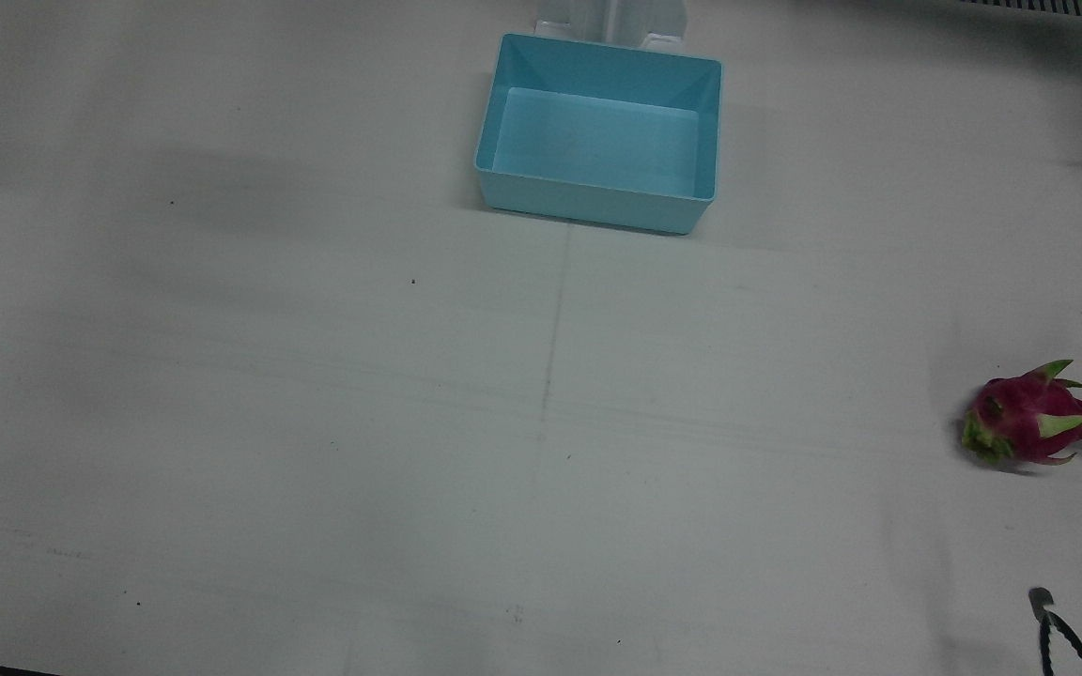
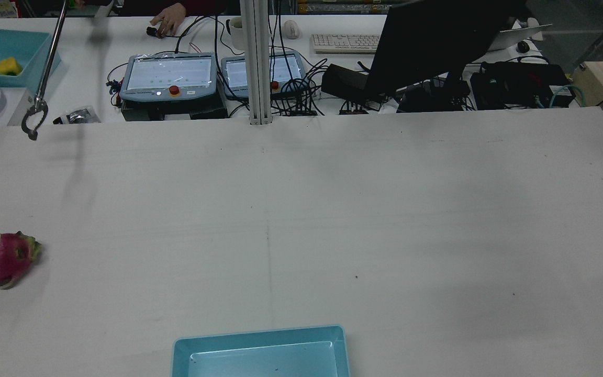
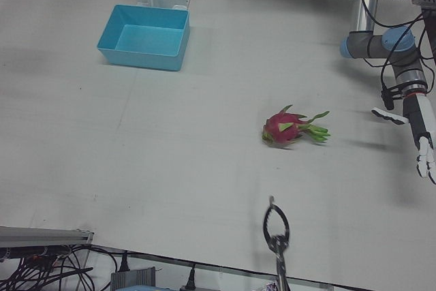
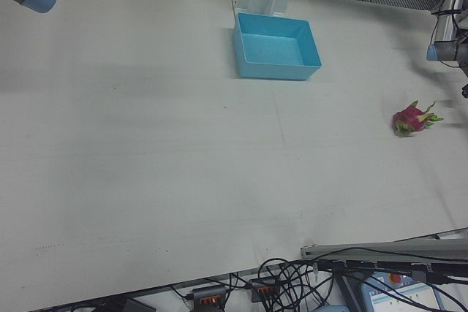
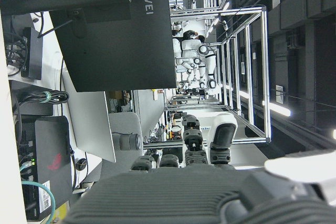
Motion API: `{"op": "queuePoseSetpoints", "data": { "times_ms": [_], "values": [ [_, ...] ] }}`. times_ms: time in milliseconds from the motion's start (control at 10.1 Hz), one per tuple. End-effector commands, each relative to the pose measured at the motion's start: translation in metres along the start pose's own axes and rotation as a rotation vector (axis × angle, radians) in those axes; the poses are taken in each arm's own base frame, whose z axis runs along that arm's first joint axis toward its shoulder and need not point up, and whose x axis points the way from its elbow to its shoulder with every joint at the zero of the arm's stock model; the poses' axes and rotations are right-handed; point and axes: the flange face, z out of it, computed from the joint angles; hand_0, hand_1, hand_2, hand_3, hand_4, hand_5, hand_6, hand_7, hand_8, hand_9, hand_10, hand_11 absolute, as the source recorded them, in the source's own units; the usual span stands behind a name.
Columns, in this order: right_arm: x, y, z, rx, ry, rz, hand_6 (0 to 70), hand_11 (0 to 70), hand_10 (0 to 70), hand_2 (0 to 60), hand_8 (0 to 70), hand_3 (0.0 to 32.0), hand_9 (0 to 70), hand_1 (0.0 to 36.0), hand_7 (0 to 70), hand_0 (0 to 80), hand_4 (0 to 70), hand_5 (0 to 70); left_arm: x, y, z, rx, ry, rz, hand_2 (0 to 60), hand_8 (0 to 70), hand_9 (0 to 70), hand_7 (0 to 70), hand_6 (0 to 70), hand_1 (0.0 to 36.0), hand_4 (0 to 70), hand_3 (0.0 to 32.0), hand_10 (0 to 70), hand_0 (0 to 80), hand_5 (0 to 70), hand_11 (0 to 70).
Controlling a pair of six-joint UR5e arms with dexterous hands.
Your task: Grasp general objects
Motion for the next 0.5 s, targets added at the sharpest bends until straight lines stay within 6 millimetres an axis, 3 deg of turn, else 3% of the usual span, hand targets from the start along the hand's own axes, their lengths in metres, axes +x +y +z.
{"op": "queuePoseSetpoints", "data": {
  "times_ms": [0,99,199,298,398],
  "values": [
    [0.0,0.001,0.0,-0.002,0.0,0.0,0.0,0.0,0.0,0.0,0.0,0.0,0.0,0.0,0.0,0.0,0.0,0.0,0.016,0.046,0.022,-0.071,-0.012,-0.027,0.0,0.0,0.0,4.4,0.0,1.6,4.1,0.0,0.0,43.2,0.0,0.0],
    [0.0,0.002,0.0,-0.005,-0.001,-0.001,0.0,0.0,0.0,0.0,0.0,0.0,0.0,0.0,0.0,0.0,0.0,0.0,0.027,0.076,0.035,-0.094,-0.049,-0.015,0.0,0.0,0.0,4.4,0.0,1.8,3.5,0.0,0.0,43.5,0.0,0.0],
    [0.0,0.002,0.0,-0.005,-0.001,-0.001,0.0,0.0,0.0,0.0,0.0,0.0,0.0,0.0,0.0,0.0,0.0,0.0,0.05,0.106,0.036,-0.092,-0.092,0.039,0.0,0.0,0.0,6.6,0.0,2.9,2.5,0.0,0.0,45.2,0.0,0.0],
    [0.0,0.002,0.0,-0.005,-0.001,-0.001,0.0,0.0,0.0,0.0,0.0,0.0,0.0,0.0,0.0,0.0,0.0,0.0,0.082,0.126,0.015,-0.1,-0.092,0.132,0.0,0.0,1.6,15.4,0.0,6.2,0.0,1.8,0.0,47.8,7.0,0.0],
    [0.0,0.002,0.0,-0.005,-0.001,0.001,0.0,0.0,0.0,0.0,0.0,0.0,0.0,0.0,0.0,0.0,0.0,0.0,0.107,0.149,0.006,-0.102,-0.115,0.199,0.0,0.0,3.5,24.5,2.8,6.7,0.0,8.0,0.7,48.5,16.9,1.7]
  ]
}}
